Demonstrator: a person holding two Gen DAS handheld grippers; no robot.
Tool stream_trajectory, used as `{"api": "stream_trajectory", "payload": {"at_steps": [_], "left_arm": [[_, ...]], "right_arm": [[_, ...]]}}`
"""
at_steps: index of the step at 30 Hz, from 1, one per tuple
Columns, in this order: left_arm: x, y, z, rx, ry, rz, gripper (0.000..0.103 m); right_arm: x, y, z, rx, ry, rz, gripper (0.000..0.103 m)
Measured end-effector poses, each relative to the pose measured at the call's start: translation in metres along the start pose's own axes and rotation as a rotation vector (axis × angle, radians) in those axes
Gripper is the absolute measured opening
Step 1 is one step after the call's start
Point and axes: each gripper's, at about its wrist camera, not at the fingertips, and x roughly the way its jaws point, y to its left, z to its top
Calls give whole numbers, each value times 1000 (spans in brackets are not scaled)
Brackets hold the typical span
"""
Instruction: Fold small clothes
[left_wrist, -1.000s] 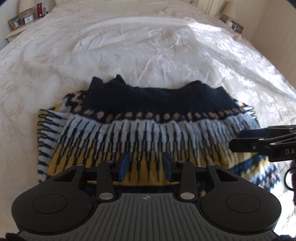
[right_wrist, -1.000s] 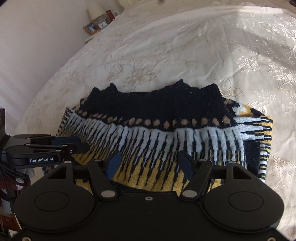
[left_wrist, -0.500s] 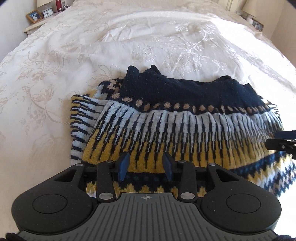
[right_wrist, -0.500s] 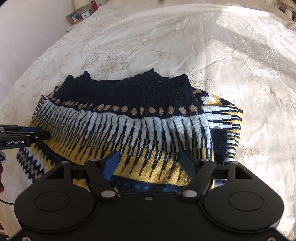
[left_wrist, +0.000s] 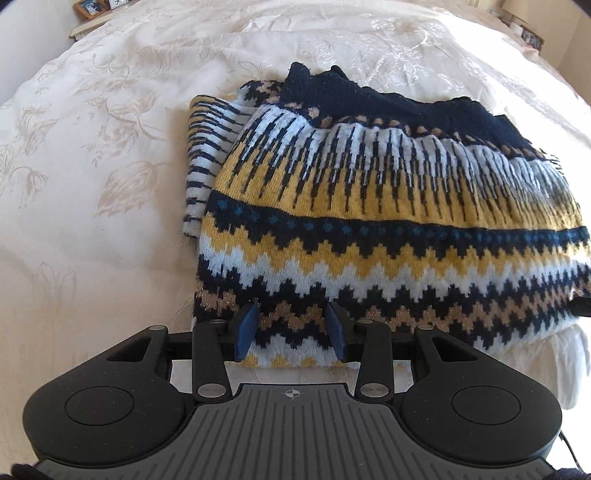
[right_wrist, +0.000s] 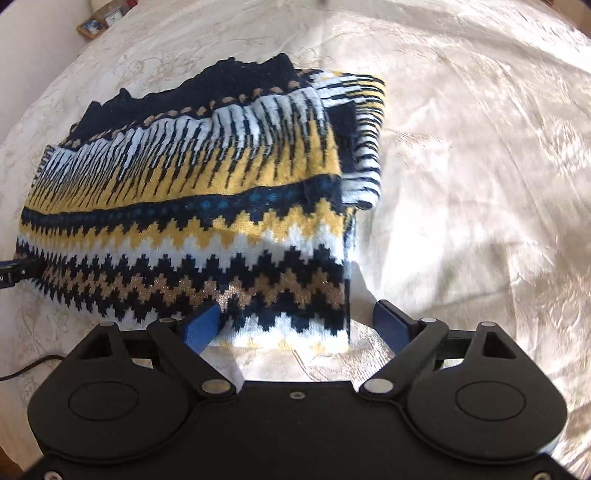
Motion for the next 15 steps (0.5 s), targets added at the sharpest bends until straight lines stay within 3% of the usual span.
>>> {"api": "stream_trajectory", "payload": {"at_steps": [8,15], "left_arm": [[-11,0,9,-115,15,-43,40],[-20,-26,46,-128,-30,-116,40]], "right_arm": [[-10,-41,14,205,-59,205,96],[4,-60,40,293,-53,283,101]]}}
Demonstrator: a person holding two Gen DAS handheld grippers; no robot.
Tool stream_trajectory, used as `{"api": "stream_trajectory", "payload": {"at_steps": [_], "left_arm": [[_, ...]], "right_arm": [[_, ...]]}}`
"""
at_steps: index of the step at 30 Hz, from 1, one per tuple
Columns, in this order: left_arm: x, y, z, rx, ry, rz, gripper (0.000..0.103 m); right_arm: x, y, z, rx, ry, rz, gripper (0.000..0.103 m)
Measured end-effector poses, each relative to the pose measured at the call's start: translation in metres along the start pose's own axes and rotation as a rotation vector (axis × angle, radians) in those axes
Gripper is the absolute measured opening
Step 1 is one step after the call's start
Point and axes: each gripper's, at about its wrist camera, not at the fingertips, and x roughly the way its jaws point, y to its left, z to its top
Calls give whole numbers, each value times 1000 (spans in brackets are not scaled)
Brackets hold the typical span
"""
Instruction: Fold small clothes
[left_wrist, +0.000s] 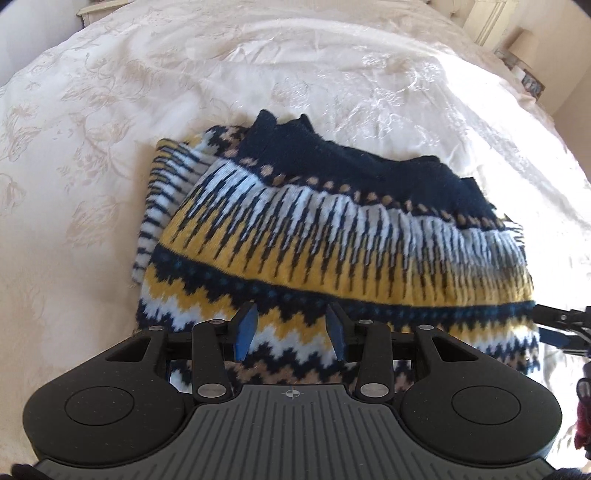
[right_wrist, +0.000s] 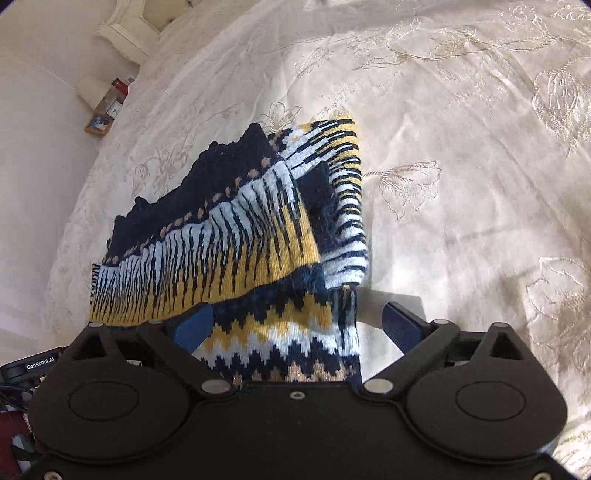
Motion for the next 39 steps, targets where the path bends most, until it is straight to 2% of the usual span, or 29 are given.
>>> {"api": "stream_trajectory", "payload": {"at_steps": [7,14,18,22,27,35,37,38,39], "left_arm": [[28,-38,33,56,14,-12,40],[77,-62,49,141,96,53,40],[95,-67,54,177,124,76,45],[105,-67,58,183,133,72,49],[109,-62,60,162,123,48,50],[107,-67,55,165,93,84,52],[106,-67,54,163,95,82,52],[106,-68,54,162,97,79,52],[107,-68,54,163,99,77,52]], "right_arm": [[16,-9,17,27,38,43,101],[26,-18,25,55,56,124,102],[33,-23,29,70,72,171,103],[42,-25,33,77,95,212,103],[49,-25,37,116,110,223,103],[49,-36,42,163,127,290,103],[48,-33,41,151,130,293,97],[49,-32,41,147,135,293,84],[50,-31,40,150,145,298,65]]}}
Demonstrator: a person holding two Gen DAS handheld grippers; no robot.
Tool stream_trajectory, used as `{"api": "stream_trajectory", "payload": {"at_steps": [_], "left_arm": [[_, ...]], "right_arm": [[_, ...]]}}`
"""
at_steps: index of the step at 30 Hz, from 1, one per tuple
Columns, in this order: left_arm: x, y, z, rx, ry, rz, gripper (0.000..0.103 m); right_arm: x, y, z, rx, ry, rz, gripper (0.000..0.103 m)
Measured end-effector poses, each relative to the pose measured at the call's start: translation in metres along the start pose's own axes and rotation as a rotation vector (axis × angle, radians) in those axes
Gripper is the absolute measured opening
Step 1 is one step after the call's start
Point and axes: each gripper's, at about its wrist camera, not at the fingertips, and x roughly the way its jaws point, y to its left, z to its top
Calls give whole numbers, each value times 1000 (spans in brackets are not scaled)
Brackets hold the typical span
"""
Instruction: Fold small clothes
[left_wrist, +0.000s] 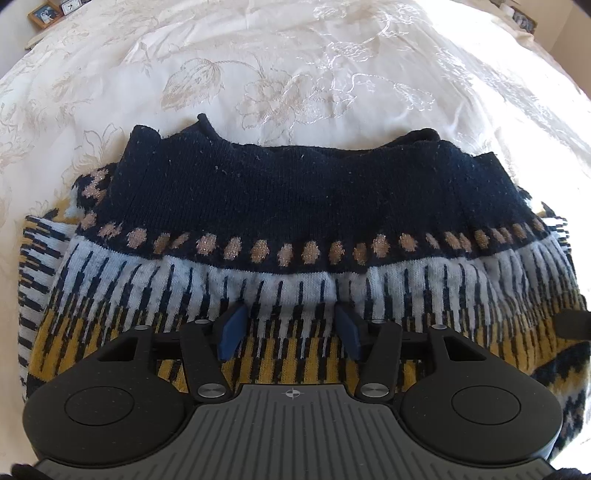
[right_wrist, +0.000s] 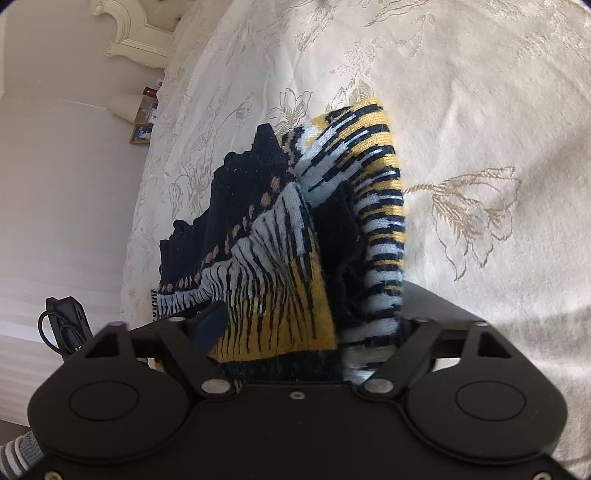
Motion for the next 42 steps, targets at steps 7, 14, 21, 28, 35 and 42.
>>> {"api": "stream_trajectory", "payload": {"at_steps": [7,14,21,28,35,42], "left_arm": [[1,3,5,6,12,4,52],[1,2,3,16,12,3,52],[1,2,3,29,6,0,52],[0,5,3,43,9,-28,52],[-20,30,1,53,-1,-105,47],[-82,86,-30,20,-122,-81,48]], "right_arm": [[18,13,-11,-23,48,-51,43],[19,15,-12,-27,42,-95,39],[18,21,-15,-14,21,-142,39],[7,38,-17,-46,-34,-226,37],[-3,70,-21,-86,-101,-271,30],[-3,125,-28,-159,-150,-296,30]]}}
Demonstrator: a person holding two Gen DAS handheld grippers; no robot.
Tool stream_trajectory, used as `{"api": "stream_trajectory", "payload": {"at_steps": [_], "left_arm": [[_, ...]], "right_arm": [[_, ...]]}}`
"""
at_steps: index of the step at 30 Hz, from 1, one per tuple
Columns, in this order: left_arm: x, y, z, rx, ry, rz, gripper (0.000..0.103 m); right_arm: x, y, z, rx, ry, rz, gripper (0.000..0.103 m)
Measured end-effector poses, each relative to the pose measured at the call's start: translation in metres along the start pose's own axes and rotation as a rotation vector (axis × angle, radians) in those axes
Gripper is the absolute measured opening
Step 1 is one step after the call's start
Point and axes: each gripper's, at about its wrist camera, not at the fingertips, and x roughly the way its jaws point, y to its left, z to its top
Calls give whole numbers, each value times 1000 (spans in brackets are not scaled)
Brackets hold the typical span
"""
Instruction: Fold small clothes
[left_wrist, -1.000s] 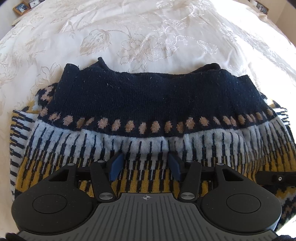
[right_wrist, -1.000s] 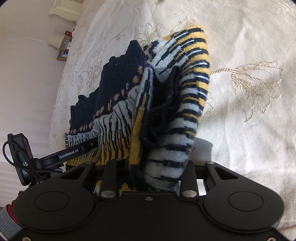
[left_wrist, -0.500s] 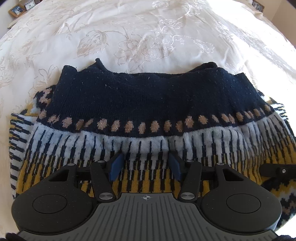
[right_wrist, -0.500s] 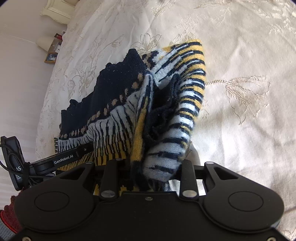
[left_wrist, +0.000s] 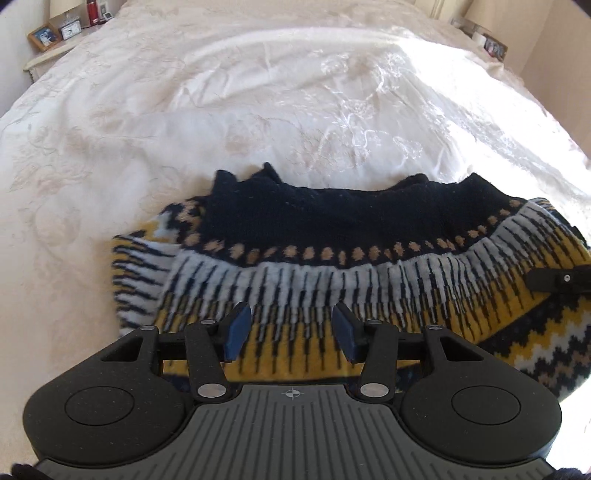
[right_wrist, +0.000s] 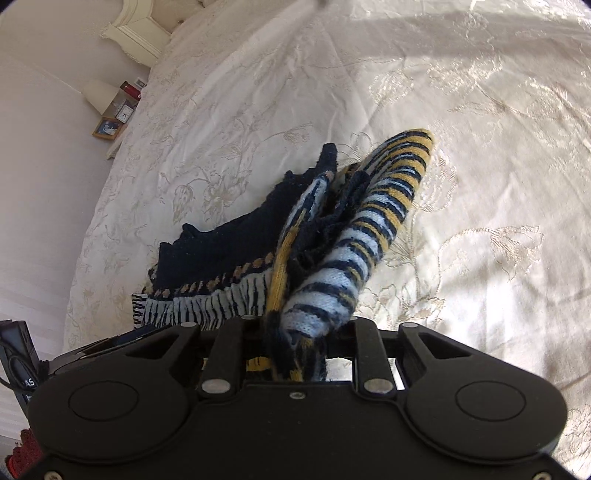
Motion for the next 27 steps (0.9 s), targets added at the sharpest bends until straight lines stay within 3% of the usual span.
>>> {"api": "stream_trajectory", "payload": {"at_steps": [5,11,20,27], "left_arm": [[-42,40,-27,-95,-10,5,47],[-66,80,-61,-175,30,2,47],[-79,120,-92,-211,72,-15,47],[-80,141,-101,-219,93,-13,48]], "right_arm": [[-2,52,-2,-91,-11,-10,30],[14,123,-13,-238,8,-29,30],[87,194,-42,-378,118,-57,30],[138,225,-68,-507,187,-172,33]]}}
